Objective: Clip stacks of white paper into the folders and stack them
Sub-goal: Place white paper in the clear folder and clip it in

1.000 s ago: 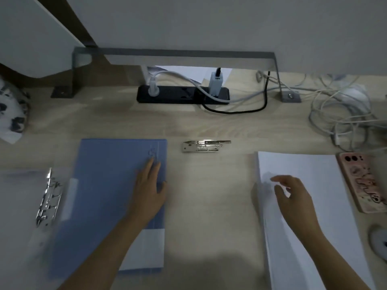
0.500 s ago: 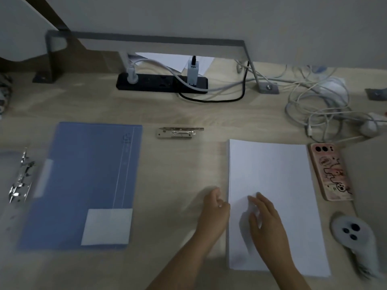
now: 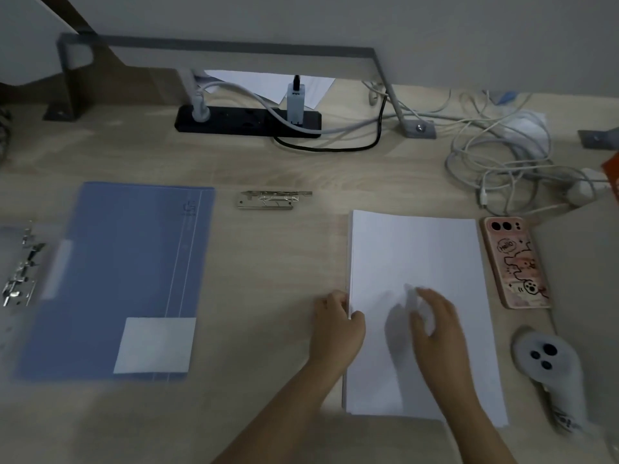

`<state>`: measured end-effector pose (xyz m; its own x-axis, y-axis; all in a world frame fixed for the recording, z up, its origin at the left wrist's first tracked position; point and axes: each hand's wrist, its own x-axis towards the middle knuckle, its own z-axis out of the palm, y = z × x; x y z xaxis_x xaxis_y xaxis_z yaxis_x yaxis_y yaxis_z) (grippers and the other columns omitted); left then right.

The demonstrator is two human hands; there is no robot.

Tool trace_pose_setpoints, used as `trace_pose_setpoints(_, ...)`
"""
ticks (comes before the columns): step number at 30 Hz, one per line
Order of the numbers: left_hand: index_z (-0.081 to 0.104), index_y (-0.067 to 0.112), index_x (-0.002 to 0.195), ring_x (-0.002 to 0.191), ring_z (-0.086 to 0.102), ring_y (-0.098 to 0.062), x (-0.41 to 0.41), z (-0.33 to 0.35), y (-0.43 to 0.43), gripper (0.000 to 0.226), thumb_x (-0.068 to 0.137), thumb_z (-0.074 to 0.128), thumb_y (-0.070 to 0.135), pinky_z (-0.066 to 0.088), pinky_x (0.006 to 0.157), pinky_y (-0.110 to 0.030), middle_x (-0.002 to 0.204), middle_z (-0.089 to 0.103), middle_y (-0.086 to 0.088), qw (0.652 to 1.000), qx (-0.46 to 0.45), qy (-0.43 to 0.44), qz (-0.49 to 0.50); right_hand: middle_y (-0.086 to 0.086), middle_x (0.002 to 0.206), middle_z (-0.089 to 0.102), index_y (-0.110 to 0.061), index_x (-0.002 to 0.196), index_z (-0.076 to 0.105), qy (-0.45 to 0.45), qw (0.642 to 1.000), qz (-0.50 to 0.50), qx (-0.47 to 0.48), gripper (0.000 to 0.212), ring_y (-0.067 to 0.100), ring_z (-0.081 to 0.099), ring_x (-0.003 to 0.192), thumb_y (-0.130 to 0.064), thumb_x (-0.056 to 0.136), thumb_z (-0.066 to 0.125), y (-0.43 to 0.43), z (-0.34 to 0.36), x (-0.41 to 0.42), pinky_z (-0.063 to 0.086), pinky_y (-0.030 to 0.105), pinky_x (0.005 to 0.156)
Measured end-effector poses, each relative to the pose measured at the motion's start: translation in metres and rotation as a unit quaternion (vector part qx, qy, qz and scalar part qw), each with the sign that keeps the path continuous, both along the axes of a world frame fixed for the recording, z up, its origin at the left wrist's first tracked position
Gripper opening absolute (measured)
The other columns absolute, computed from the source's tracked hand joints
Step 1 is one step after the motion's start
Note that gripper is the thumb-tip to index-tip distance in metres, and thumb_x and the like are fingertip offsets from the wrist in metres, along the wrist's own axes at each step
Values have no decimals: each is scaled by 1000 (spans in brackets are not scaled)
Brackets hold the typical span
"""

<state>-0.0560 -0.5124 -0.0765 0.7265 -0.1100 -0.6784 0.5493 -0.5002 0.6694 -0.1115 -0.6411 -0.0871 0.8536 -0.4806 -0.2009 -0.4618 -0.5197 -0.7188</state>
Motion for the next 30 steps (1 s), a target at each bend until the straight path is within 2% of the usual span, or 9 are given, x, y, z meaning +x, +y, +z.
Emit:
trace_pose_setpoints(1,51,13,104,98,53,-27,-5,0,1,21,85,43,11,47,91,-43,114,44,-7,1000,-8,-16,-14,18,135,47,-27,131,46,4,999,-29,-29,41,31,45,123,-27,91,49,-12,0,-2,35,39,103)
trace_pose_setpoints(3,34,18,138,128,40,-15,-16,-1,3,49,90,41,12,36,109,-33,141,33,3,998,-31,-36,-39,22,140,40,-5,134,41,47,993,-88,-68,45,36,39,128,-12,91,49,-36,-1,-7,33,45,106)
trace_pose_setpoints(5,15,24,147,140,21,-5,-25,-1,5,60,94,39,13,21,113,-21,153,18,14,995,-54,-53,-61,20,134,43,-3,132,40,72,988,-131,-40,46,37,41,125,-18,90,49,-54,-5,-15,38,46,98)
trace_pose_setpoints(8,4,29,148,137,7,8,-34,-3,6,62,96,36,15,10,105,-7,148,5,28,992,-55,-66,-87,12,102,51,-9,108,47,67,987,-145,-1,34,38,53,104,-33,84,48,-62,-17,-24,43,39,79)
trace_pose_setpoints(12,-3,30,147,127,3,15,-36,0,5,64,97,35,17,11,102,-7,143,-1,31,990,-44,-71,-116,5,92,46,-16,95,43,45,991,-128,-1,10,22,49,86,-19,89,50,-61,-28,-29,41,37,73)
trace_pose_setpoints(17,-3,28,147,134,2,11,-35,0,5,65,97,37,18,8,99,-5,154,-3,22,989,-41,-70,-126,5,87,45,-6,104,47,44,992,-120,-12,20,22,48,80,-18,88,50,-61,-30,-28,41,35,69)
trace_pose_setpoints(22,-3,28,147,139,2,7,-34,1,3,66,97,38,19,8,99,-6,155,-6,20,990,-43,-61,-122,2,94,40,-6,117,44,65,991,-114,-27,34,18,44,84,-23,88,51,-65,-34,-29,37,34,71)
trace_pose_setpoints(27,-2,28,147,142,5,2,-35,3,1,66,97,38,19,9,99,-7,155,-4,20,992,-58,-44,-107,5,96,44,-3,117,44,65,991,-111,-33,36,23,48,86,-23,87,50,-64,-33,-28,38,34,72)
trace_pose_setpoints(30,-3,28,147,140,4,4,-37,1,0,66,96,39,19,10,100,-8,153,-2,23,992,-61,-39,-104,19,117,52,-2,126,43,79,990,-112,-45,41,34,52,105,-16,88,52,-60,-27,-25,45,41,83)
